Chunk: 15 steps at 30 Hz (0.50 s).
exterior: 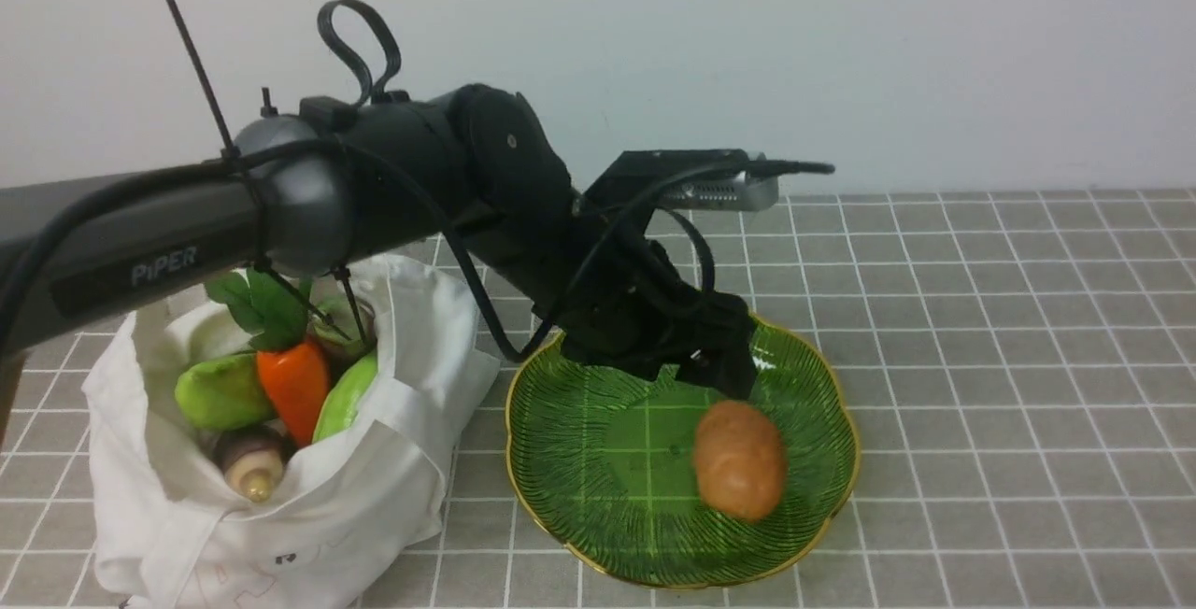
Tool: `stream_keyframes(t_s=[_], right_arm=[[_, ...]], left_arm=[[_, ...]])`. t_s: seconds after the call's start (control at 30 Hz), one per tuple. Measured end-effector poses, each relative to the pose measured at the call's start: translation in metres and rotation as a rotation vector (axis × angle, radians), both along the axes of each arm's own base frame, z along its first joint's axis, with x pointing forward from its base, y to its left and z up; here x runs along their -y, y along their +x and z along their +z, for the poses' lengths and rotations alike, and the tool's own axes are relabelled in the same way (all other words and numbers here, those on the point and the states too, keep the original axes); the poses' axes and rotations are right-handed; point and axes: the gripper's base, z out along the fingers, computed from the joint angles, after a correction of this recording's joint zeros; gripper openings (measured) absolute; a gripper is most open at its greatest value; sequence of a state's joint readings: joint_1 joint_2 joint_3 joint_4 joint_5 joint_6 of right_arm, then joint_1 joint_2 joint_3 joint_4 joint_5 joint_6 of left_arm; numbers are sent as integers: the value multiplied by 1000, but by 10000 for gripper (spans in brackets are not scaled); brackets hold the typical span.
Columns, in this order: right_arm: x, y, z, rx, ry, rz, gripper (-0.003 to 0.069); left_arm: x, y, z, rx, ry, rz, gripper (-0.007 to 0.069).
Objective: Take vegetables from bag on grey coffee tablecloth place on plate.
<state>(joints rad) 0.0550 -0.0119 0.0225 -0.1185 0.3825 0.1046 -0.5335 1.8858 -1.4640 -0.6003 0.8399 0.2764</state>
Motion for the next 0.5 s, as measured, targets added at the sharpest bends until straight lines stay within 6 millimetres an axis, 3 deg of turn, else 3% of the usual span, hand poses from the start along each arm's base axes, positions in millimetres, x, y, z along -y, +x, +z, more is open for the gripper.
stream_keyframes(t_s=[0.13,0.2,0.23,0.3,0.4,0.43,0.47,0.5], right_arm=[[0,0,0,0,0,0,-15],[0,0,0,0,0,0,-15],[0,0,0,0,0,0,-15],[0,0,0,0,0,0,-15],[0,0,0,0,0,0,-15],[0,0,0,0,0,0,-15],[0,0,0,0,0,0,-15],[0,0,0,0,0,0,-15]], left_arm=[[-32,0,44,1,29,9,216],[-54,-4,73,52,33,30,84],[-72,-13,99,115,27,55,36],[-89,-23,122,177,19,85,12],[-123,-56,171,328,-5,155,-5],[-125,-58,174,340,-7,158,-5],[-140,-83,196,422,-16,189,-5],[-146,-96,204,458,-18,202,-5]])
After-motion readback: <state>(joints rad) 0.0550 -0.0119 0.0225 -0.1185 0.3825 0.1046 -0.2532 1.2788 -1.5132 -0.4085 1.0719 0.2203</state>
